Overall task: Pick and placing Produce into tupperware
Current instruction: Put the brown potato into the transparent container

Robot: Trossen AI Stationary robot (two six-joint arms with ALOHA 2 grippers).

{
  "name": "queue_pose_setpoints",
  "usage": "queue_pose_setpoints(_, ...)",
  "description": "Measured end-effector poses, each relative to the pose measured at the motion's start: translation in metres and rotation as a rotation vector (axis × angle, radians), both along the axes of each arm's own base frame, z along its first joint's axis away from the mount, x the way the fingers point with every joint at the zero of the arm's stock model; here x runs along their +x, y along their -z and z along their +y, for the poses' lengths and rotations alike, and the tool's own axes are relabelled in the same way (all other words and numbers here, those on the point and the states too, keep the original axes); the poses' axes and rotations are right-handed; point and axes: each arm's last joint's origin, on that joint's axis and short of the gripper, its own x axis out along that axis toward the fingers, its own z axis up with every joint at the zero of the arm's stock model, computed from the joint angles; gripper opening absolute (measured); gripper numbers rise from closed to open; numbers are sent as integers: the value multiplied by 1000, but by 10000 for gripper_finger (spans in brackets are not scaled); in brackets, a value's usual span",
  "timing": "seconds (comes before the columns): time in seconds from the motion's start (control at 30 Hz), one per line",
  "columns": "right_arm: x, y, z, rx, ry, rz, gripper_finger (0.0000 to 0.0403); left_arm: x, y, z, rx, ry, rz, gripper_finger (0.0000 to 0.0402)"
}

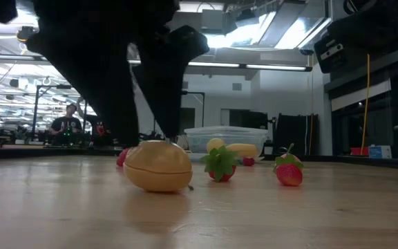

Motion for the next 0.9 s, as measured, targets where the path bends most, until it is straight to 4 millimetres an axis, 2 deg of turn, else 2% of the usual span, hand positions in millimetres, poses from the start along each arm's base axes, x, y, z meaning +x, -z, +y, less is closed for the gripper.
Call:
queue_pose_setpoints(0.3, 0, 0, 0, 0, 0, 1, 4, 1, 1, 0, -4, -1, -2, 220)
queue_pose_setpoints(0.57, 0, 0, 0, 0, 0, 1, 4, 5, 17, 5, 15, -15, 42, 220)
queue_pose_setpoints(0.9, 0, 0, 0, 0, -1, 2, 4, 5, 15, 8, -1, -26, 59, 220)
